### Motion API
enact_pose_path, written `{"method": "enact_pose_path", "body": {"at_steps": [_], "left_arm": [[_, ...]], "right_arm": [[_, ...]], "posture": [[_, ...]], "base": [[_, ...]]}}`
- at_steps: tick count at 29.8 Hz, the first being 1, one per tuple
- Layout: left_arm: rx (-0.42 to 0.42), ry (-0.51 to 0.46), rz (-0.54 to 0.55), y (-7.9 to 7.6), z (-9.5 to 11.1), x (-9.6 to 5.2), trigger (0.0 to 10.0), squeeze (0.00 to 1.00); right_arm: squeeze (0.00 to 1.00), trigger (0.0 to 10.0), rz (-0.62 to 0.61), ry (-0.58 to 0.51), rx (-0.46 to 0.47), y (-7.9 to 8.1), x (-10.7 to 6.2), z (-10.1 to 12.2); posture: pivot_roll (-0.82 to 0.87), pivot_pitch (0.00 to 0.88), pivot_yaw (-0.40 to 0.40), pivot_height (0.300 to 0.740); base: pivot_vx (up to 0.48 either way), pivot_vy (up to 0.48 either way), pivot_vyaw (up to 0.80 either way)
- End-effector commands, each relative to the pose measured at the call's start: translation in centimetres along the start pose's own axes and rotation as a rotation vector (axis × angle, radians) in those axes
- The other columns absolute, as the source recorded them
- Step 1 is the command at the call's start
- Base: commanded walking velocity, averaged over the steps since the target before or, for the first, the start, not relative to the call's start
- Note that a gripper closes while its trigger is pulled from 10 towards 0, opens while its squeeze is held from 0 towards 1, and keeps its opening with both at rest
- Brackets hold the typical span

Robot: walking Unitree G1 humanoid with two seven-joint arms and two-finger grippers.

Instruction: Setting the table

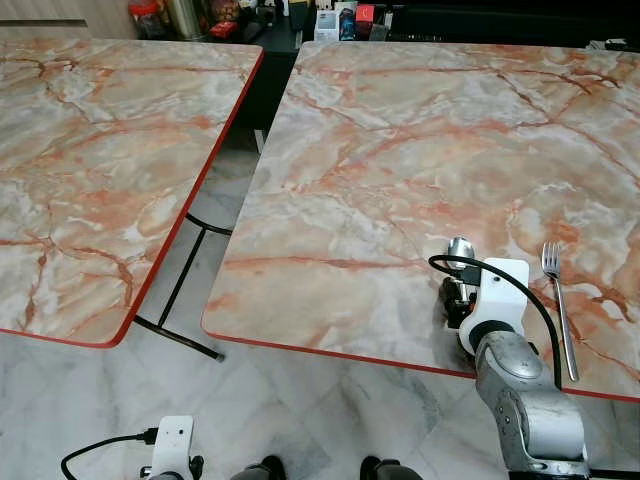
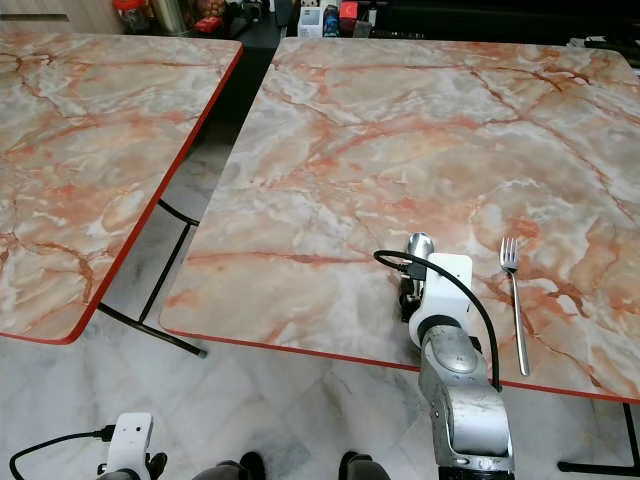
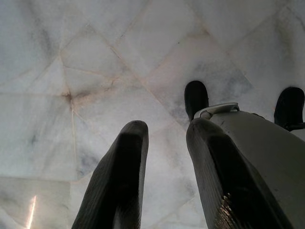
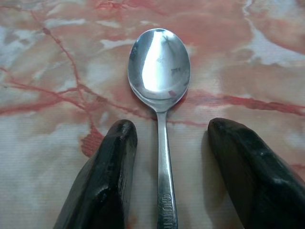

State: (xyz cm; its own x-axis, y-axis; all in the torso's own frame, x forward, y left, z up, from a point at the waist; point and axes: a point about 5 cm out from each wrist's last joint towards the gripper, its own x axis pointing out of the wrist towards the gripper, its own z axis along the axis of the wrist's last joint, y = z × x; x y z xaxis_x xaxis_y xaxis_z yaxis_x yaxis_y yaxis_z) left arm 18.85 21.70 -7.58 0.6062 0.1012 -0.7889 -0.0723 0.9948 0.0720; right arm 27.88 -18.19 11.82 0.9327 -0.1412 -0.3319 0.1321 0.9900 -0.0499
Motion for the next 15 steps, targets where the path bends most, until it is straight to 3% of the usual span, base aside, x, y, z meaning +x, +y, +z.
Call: {"method": "enact_pose_path", "body": {"at_steps": [1, 14, 15], "left_arm": [[-0.022, 0.047, 0.002, 0.11, -1.06, -0.16, 10.0, 0.0], [-0.028, 0.059, -0.009, 0.01, -1.21, -0.17, 10.0, 0.0], [-0.028, 0.06, -0.01, -0.01, -1.22, -0.17, 10.0, 0.0]], "right_arm": [[0.0, 10.0, 0.03, 0.036, -0.022, 0.2, -0.12, -0.97], [0.0, 10.0, 0.032, 0.068, -0.053, -0.2, -0.27, -1.73], [0.0, 7.5, 0.03, 0.068, -0.052, -0.23, -0.27, -1.74]], "posture": [[-0.07, 0.22, 0.034, 0.74], [-0.07, 0.217, 0.033, 0.74], [-0.07, 0.215, 0.033, 0.74]], "base": [[0.0, 0.0, 0.0], [0.0, 0.0, 0.0], [0.0, 0.0, 0.0]]}}
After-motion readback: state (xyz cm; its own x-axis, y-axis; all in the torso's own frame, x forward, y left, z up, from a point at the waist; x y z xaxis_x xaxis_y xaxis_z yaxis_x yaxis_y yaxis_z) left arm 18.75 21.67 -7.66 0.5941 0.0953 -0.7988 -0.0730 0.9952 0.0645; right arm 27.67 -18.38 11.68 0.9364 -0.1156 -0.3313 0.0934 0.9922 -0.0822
